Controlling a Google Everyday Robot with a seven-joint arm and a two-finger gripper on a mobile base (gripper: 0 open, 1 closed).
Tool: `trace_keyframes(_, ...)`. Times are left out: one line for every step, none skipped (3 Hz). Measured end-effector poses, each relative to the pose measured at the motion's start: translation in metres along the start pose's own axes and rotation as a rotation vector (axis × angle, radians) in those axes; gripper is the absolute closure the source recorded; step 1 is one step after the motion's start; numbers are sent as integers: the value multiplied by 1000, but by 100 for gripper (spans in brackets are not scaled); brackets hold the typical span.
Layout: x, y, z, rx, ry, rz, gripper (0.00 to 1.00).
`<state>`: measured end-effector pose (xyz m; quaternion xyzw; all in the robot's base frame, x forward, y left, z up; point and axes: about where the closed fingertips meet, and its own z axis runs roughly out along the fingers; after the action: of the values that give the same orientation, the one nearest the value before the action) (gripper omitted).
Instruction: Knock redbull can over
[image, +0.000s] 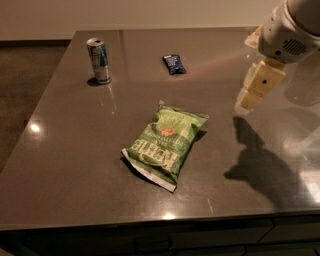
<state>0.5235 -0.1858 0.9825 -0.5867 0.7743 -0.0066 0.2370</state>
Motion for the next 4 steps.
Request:
trace_keyframes(-38, -41, 26, 30, -97, 18, 0)
trace_keyframes(-89, -67, 56, 31, -190, 16, 0)
trace_keyframes(-158, -85, 107, 5, -285, 40, 0)
trace_keyframes(-191, -93, 135, -15, -319, 69, 0)
